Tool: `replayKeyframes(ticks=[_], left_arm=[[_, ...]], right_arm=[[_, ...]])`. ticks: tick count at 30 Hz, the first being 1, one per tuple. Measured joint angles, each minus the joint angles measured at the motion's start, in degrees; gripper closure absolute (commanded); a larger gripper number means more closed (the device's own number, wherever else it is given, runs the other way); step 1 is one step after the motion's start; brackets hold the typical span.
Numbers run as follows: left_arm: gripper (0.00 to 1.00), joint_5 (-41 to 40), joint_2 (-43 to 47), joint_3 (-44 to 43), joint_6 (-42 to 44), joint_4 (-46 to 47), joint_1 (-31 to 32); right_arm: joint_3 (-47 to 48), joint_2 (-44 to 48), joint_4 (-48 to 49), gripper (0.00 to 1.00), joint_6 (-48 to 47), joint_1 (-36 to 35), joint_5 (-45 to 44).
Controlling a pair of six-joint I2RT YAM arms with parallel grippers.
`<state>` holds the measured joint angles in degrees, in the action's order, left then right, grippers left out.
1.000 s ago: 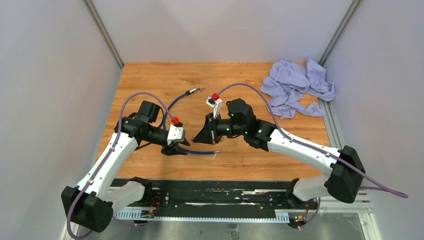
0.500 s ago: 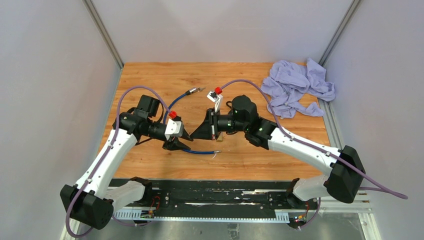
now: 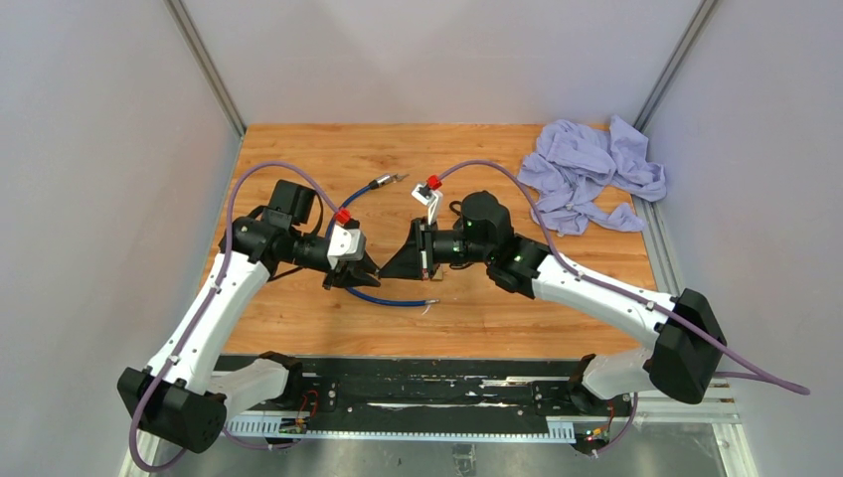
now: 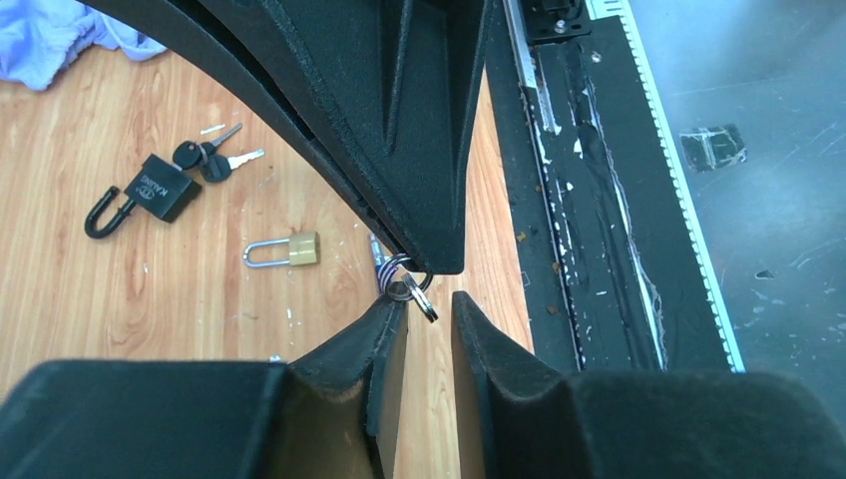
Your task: Unlock with the key
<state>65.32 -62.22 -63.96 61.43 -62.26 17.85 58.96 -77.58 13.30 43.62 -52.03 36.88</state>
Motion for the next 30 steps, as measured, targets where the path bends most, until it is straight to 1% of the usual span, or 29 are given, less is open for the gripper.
replayKeyframes(ticks=[8, 11, 15, 20, 21, 24, 25, 27, 30], left_arm=[[0.92, -2.75, 0.35, 0.02, -0.81, 0.0, 0.0], [0.96, -3.85, 1.33, 0.46, -2.51, 1.11, 0.02], [1.0, -5.44, 4.17, 2.89, -8.2, 6.27, 0.02], [1.0, -6.91, 7.02, 5.01, -14.36, 12.44, 0.02], [1.0, -7.23, 7.28, 5.16, -14.93, 13.25, 0.02], [1.0, -8.28, 7.67, 5.4, -15.61, 14.45, 0.02], [1.0, -8.63, 7.74, 5.46, -15.78, 14.62, 0.02], [1.0, -9.07, 7.74, 5.46, -16.57, 14.93, 0.02], [1.0, -8.9, 7.37, 5.42, -20.0, 15.41, 0.02]], right_arm=[[-1.09, 0.02, 0.13, 0.99, 0.24, 0.0, -0.02], [-1.62, 0.02, 0.13, 0.99, 0.31, 0.0, -0.02], [-1.99, 0.04, 0.15, 1.0, 0.35, 0.0, -0.04], [-2.58, 0.28, 0.15, 0.99, 0.33, 0.02, -0.31], [-2.69, 0.35, 0.09, 0.98, 0.31, 0.02, -0.31], [-2.8, 0.7, -0.57, 0.79, 0.07, 0.02, -0.5], [-2.8, 0.92, -1.01, 0.74, -0.13, 0.02, -0.59], [-2.8, 1.4, -1.75, 0.69, -0.92, 0.02, -1.01], [-2.71, 2.45, -2.75, 0.66, -2.69, 0.02, -1.68]])
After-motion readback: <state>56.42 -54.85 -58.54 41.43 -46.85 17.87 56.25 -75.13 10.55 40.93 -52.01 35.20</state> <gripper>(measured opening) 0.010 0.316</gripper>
